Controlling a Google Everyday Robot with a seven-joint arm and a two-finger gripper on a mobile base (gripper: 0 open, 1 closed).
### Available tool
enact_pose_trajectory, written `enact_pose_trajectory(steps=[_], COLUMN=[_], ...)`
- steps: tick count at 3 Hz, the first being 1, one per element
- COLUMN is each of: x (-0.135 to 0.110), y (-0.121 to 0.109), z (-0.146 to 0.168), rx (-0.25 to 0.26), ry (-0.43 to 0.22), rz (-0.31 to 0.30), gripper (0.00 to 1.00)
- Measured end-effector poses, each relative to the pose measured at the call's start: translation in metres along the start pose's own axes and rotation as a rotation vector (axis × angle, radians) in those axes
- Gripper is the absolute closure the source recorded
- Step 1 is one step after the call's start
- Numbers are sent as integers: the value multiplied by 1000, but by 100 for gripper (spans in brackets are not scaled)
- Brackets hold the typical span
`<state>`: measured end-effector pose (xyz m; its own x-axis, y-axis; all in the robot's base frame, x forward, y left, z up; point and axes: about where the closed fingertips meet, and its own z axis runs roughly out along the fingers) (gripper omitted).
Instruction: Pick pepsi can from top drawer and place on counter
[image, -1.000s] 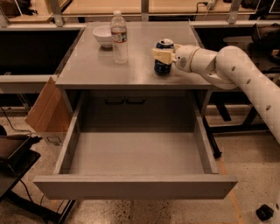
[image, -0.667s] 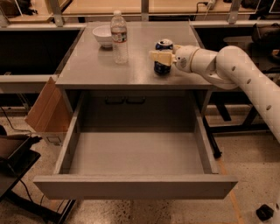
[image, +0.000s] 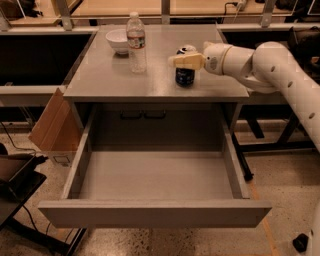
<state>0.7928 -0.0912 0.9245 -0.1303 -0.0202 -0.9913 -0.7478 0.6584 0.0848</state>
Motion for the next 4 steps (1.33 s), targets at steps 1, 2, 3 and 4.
enact_pose_trajectory(steps=[1,2,3,4], x=[-58,-121,-142,-159], y=[3,10,14,24], z=[-34,-124,-201,-283], rx=[-16,6,76,240], ry=[45,149,194,237], rz=[-61,-183,-221,-234], gripper=[0,0,0,0])
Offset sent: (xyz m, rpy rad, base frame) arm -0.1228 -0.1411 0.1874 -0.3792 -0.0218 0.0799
